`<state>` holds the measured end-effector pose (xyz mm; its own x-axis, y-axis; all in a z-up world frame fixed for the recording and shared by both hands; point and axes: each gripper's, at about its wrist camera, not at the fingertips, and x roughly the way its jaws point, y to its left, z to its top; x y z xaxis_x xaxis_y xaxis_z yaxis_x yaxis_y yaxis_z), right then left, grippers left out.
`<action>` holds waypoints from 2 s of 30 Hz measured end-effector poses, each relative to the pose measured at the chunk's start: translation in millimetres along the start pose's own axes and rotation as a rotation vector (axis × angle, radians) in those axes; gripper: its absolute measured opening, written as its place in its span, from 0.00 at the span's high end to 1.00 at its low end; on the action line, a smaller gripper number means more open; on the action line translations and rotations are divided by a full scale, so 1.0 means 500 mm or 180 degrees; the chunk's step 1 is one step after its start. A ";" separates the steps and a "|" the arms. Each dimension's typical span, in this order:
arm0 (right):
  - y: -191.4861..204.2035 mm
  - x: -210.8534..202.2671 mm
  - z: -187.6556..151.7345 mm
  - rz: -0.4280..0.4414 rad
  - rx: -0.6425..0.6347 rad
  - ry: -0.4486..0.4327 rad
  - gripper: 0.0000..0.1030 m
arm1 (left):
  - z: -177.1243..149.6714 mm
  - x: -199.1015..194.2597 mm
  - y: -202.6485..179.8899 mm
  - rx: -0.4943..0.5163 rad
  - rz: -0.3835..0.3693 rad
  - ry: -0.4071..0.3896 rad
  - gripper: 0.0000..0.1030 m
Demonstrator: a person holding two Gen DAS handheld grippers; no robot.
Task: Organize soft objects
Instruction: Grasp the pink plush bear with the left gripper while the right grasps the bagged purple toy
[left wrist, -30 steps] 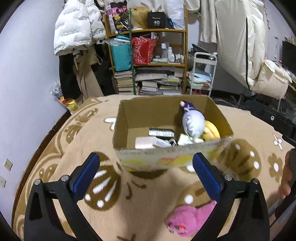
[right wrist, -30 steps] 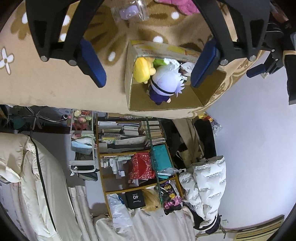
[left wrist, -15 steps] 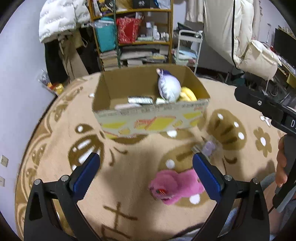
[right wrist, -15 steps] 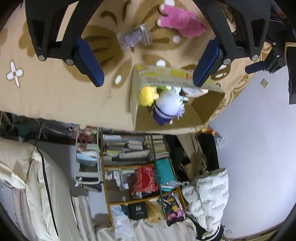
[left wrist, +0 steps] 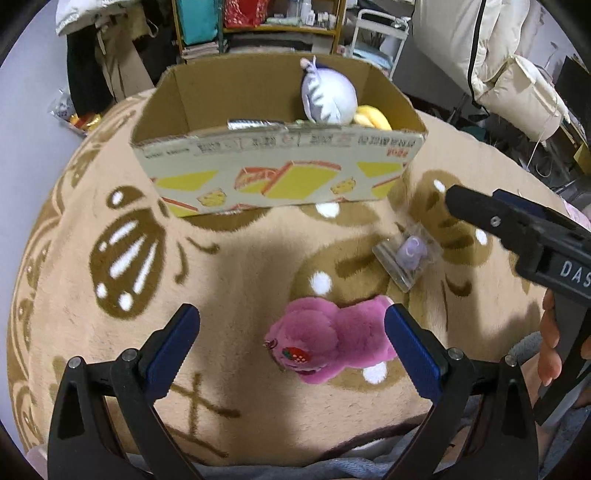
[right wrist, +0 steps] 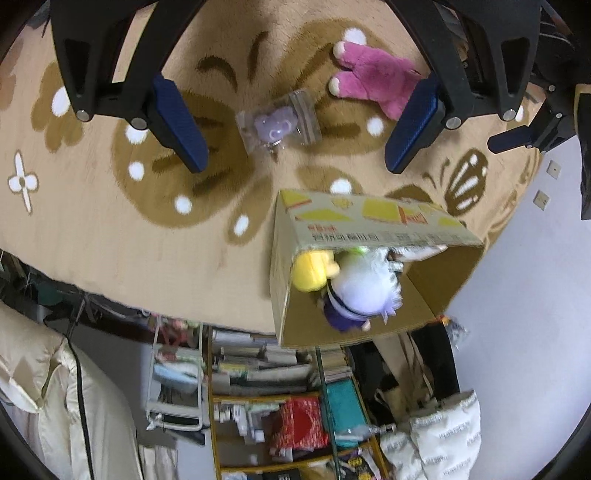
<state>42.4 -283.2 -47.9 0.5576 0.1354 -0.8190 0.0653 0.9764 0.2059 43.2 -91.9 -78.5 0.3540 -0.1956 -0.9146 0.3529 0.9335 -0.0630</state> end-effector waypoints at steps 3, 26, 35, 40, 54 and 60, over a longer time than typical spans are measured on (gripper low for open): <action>-0.004 0.025 -0.003 -0.0013 0.0009 0.0156 0.02 | 0.002 0.018 -0.006 -0.0016 -0.0065 0.0104 0.03; -0.046 0.186 -0.040 -0.0087 0.0233 0.1148 0.02 | 0.002 0.164 -0.079 0.0114 -0.0008 0.0805 0.03; -0.039 0.221 -0.042 -0.0221 0.0049 0.1201 0.02 | 0.002 0.200 -0.080 0.0025 0.0003 0.0909 0.02; -0.008 0.230 -0.051 -0.0364 -0.0106 0.1209 0.12 | 0.000 0.208 -0.074 -0.0024 -0.0034 0.0896 0.03; -0.015 0.178 -0.045 -0.0349 -0.0012 0.1079 0.40 | -0.025 0.164 -0.048 -0.0074 0.0115 0.0658 0.11; -0.028 0.157 -0.031 -0.0271 0.0113 0.1028 0.57 | -0.018 0.140 -0.025 -0.0175 0.0279 0.0468 0.11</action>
<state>72.4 -283.4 -123.1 0.2583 0.1056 -0.9603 0.1324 0.9808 0.1435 56.0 -114.7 -145.3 0.2496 -0.0703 -0.9658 0.2768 0.9609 0.0016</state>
